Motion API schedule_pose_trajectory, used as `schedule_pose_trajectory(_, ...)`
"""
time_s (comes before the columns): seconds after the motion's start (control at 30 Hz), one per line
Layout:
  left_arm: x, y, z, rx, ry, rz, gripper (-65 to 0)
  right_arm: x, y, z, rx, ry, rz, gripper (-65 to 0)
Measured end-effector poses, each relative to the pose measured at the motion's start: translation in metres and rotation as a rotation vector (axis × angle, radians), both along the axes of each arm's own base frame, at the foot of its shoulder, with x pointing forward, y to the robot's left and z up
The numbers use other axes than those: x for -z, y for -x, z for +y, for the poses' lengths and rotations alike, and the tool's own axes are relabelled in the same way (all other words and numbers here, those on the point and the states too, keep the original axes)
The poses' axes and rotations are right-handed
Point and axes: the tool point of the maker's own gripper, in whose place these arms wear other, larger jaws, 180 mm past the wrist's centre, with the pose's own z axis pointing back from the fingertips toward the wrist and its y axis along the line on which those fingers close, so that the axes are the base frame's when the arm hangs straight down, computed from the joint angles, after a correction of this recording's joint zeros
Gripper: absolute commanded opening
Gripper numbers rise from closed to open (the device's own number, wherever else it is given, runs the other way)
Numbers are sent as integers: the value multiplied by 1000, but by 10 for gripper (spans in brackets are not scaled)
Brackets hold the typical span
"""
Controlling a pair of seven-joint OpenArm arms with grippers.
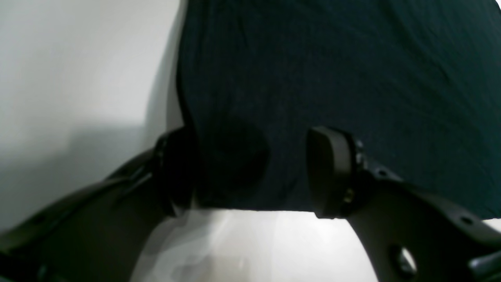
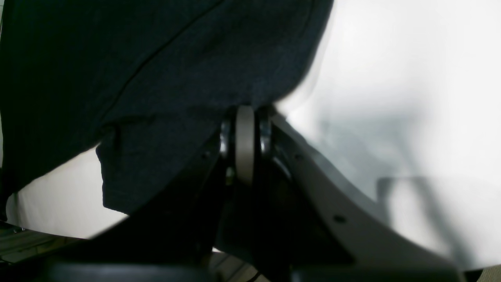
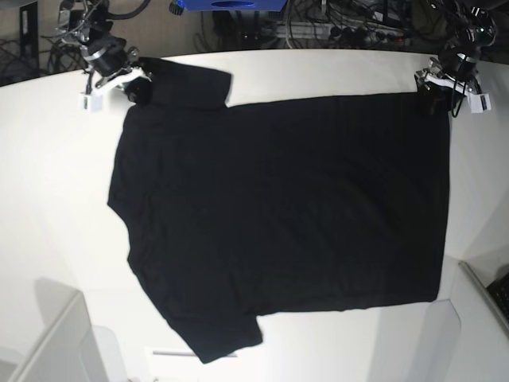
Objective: Fold the T-shirt properly
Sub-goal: 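Drag the held shoulder edge toward the robot with both grippers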
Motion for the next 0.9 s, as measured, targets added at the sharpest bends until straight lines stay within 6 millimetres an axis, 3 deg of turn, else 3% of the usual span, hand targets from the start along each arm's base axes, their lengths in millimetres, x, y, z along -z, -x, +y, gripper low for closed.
schedule_pose_trajectory(0.23, 8, 0, 1, -18, 25, 10, -556, 0, 0, 0, 0, 0, 0, -650)
schedule_pose_trajectory(0.33, 10, 1, 0, -18, 30, 16, -650, -1, 0, 0, -2, 2, -2, -650)
schedule_pose_trajectory(0.6, 9, 3, -1, -7, 22, 27, -650, -8, 9, 0, -33, 40, 22, -650)
schedule_pose_trajectory(0.9, 11, 25, 1, -4, 10, 59, -650, -9, 19, -1, -38, 54, 42, -650)
